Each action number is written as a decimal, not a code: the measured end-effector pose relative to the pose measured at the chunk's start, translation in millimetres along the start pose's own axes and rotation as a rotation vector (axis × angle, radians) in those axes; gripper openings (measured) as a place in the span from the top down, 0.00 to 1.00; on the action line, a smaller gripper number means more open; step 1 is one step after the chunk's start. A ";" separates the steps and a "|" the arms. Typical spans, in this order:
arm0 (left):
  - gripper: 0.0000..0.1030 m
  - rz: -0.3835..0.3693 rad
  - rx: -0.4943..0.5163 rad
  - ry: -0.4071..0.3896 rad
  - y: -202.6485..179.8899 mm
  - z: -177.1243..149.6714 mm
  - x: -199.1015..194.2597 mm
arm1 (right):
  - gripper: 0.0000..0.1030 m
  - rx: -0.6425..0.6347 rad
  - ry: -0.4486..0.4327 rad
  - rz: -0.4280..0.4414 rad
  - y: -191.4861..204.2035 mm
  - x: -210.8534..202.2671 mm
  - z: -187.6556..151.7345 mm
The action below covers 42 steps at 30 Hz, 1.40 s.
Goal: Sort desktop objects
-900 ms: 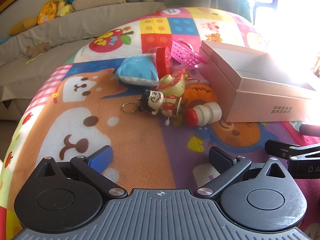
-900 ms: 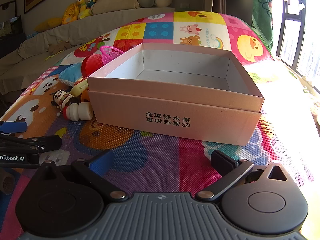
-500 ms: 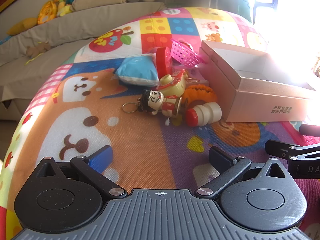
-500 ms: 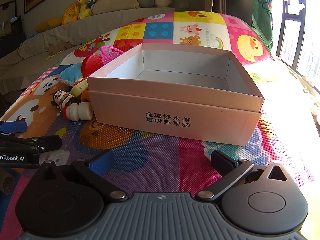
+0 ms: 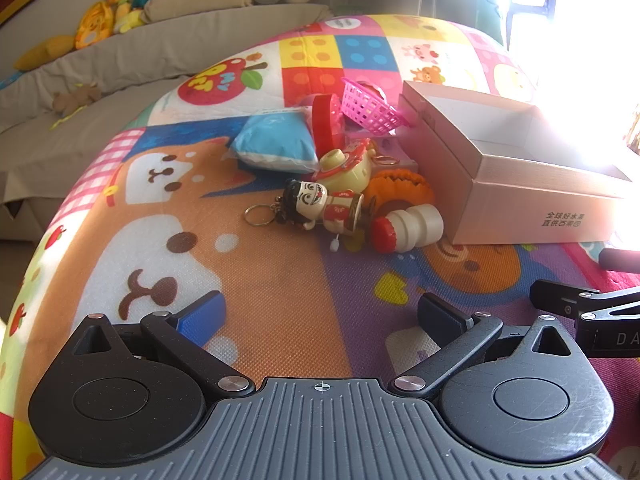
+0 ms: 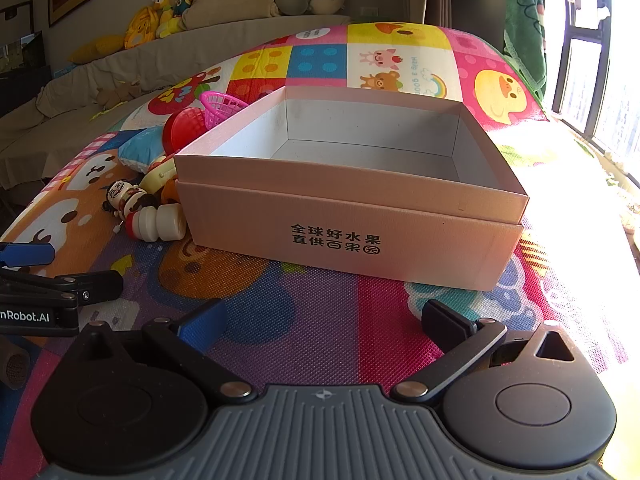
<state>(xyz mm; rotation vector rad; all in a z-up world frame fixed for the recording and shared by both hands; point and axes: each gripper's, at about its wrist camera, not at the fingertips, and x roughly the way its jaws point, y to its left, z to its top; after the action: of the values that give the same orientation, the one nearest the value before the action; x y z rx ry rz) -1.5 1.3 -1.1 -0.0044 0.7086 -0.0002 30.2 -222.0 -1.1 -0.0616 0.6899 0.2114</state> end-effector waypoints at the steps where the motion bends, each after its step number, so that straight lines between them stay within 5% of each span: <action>1: 0.00 0.000 0.000 0.000 0.2 -0.3 -0.1 | 0.00 0.000 0.000 0.000 0.1 0.0 0.0; 19: 0.00 -0.025 0.031 0.081 1.2 10.3 2.1 | 0.00 0.016 0.074 -0.024 4.8 -2.1 4.0; 30: 0.00 -0.056 0.019 0.053 2.9 6.0 -8.3 | 0.00 0.018 0.084 -0.029 6.5 -3.8 1.1; 36: 0.00 -0.055 0.004 0.022 10.2 11.4 -19.2 | 0.00 -0.045 0.096 0.040 9.7 -9.9 1.2; 42: 0.00 -0.021 -0.036 0.013 25.7 17.0 -20.4 | 0.00 -0.057 -0.004 0.084 18.9 -28.9 6.1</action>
<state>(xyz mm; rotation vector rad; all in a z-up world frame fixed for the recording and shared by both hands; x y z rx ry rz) -6.0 27.2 24.9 -0.0463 0.7210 -0.0077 8.3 -207.7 22.3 -0.0870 0.6832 0.3118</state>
